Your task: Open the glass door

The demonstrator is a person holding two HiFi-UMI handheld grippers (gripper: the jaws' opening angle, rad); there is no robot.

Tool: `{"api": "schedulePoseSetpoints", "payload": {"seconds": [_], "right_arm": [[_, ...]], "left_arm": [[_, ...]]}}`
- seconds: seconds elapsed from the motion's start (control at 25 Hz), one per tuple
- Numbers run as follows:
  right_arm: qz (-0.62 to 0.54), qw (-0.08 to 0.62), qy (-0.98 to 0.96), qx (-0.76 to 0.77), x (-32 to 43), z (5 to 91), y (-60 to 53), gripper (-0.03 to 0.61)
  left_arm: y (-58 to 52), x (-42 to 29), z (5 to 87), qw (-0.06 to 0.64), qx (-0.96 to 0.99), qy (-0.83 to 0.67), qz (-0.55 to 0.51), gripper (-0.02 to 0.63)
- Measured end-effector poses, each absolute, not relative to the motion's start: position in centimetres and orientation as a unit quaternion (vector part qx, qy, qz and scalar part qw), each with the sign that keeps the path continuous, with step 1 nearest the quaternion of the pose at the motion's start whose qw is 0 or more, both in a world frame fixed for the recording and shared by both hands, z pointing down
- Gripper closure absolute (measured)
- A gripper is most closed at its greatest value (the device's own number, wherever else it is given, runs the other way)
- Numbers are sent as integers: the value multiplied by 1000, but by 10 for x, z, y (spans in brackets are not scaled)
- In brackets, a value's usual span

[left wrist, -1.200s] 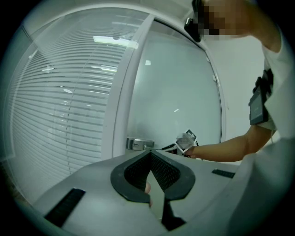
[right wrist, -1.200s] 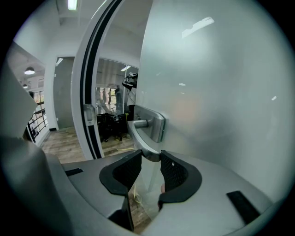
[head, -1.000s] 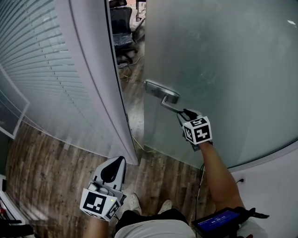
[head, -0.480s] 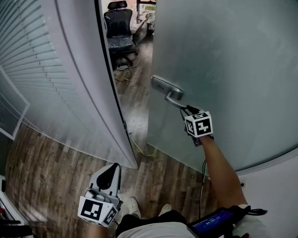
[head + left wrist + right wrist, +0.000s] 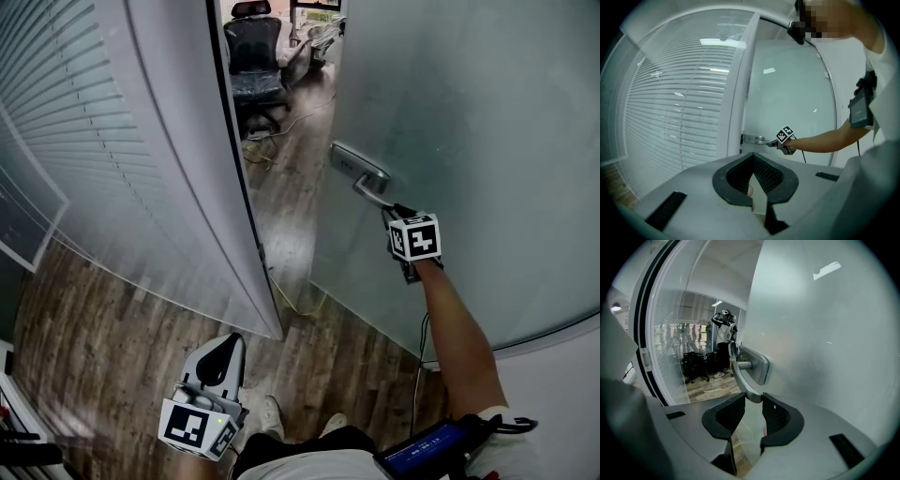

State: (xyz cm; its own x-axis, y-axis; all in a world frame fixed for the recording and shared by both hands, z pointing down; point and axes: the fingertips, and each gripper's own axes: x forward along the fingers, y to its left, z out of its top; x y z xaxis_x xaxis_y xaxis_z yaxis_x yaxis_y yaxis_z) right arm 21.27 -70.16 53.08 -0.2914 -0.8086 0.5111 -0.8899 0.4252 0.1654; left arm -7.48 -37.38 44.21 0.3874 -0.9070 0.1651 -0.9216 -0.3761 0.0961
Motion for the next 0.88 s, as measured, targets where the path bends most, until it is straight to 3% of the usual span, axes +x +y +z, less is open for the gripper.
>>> {"api": "schedulePoseSetpoints", "payload": {"seconds": [0.28,0.68,0.88], "right_arm": [[63,259,-794,547,221,510,-701,474],[-13,113,-829,547,204,387,-607,476],[-57,60,-824,561,182,338,-528,535]], "left_arm": [[-379,-87,431,92,827,-554,42,614],[-393,-80,401,85,845,-527,22,614],[-394,-83,391,72,869,-490,-1,614]]}}
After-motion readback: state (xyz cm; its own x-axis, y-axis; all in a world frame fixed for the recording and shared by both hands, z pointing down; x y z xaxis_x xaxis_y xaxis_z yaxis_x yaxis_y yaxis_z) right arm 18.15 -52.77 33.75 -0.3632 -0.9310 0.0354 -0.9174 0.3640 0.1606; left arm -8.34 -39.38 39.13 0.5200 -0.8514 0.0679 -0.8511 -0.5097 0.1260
